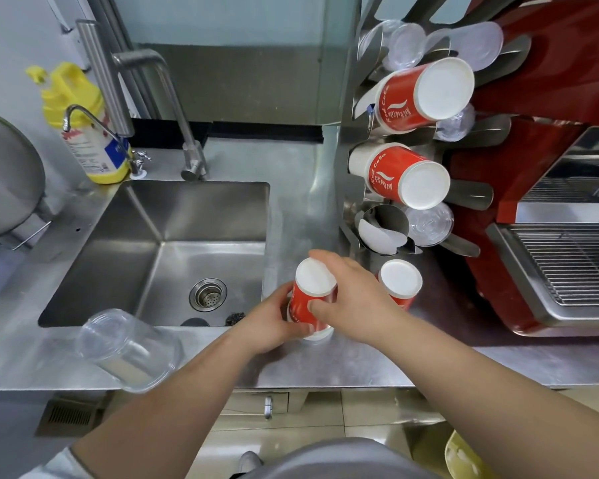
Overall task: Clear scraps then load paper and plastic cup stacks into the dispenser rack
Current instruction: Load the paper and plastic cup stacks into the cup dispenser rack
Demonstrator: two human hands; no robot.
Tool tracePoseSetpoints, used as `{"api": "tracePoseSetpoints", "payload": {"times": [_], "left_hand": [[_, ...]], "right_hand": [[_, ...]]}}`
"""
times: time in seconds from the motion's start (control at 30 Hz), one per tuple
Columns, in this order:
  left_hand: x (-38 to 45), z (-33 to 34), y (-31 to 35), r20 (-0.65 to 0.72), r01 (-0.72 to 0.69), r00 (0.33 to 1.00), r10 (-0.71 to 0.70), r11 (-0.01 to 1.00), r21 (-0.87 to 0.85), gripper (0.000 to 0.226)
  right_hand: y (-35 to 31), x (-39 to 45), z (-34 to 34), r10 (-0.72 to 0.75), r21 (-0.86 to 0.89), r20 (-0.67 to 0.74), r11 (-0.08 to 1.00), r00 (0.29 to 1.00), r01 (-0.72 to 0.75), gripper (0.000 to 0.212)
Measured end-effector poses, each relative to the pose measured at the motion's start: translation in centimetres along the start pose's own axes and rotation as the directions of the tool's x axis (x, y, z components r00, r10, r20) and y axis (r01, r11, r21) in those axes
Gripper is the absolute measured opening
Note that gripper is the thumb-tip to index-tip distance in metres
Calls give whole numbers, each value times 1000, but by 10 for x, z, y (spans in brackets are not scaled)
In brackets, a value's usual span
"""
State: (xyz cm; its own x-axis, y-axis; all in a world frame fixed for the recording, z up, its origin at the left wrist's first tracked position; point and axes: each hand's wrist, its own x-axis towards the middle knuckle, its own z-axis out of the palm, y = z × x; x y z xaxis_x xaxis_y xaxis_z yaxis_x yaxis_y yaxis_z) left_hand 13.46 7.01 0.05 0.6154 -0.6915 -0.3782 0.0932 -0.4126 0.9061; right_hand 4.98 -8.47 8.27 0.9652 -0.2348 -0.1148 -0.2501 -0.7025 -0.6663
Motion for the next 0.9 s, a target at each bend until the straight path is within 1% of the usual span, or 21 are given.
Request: {"api": "tracePoseSetpoints", "payload": {"times": [0.07, 0.13, 0.2, 0.3, 0.4, 0.57, 0.63, 0.73, 0.8, 0.9], "left_hand": [[0, -2, 3, 4, -4, 1000, 4, 1000, -15, 79], [-1, -4, 7, 12, -25, 1000, 26, 1000, -18, 72], [-3, -7, 12, 7, -52, 999, 52, 999, -1, 65], [-8, -11, 22, -11, -77, 997, 78, 997, 26, 61], [-15, -14, 32, -33, -85, 996, 87, 995, 54, 63], [-27, -18, 43, -104, -115, 988, 118, 993, 33, 73], [-32, -18, 48, -124, -135, 983, 136, 991, 17, 68], [-43, -20, 60, -159, -169, 973, 166, 986, -2, 52], [-52, -21, 69, -179, -189, 967, 182, 982, -24, 46], [-67, -23, 80, -217, -240, 951, 221, 969, -63, 49]], "right_hand": [[-2, 0, -3, -10, 4, -3, 1000, 1000, 10, 77], [-5, 0, -7, -29, 5, -11, 1000, 1000, 29, 77], [-8, 1, -12, -47, 11, -22, 999, 999, 47, 78], [-14, 2, -20, -71, 14, -43, 997, 997, 71, 78], [-22, 0, -29, -93, 31, -64, 995, 994, 95, 77], [-45, -6, -48, -143, 13, -77, 989, 987, 145, 75], [-57, -11, -55, -171, -4, -84, 985, 982, 171, 76], [-76, -17, -65, -228, -12, -94, 974, 969, 228, 76], [-88, -19, -72, -268, -24, -97, 963, 958, 267, 76], [-104, -24, -78, -336, -41, -117, 942, 935, 333, 76]]}}
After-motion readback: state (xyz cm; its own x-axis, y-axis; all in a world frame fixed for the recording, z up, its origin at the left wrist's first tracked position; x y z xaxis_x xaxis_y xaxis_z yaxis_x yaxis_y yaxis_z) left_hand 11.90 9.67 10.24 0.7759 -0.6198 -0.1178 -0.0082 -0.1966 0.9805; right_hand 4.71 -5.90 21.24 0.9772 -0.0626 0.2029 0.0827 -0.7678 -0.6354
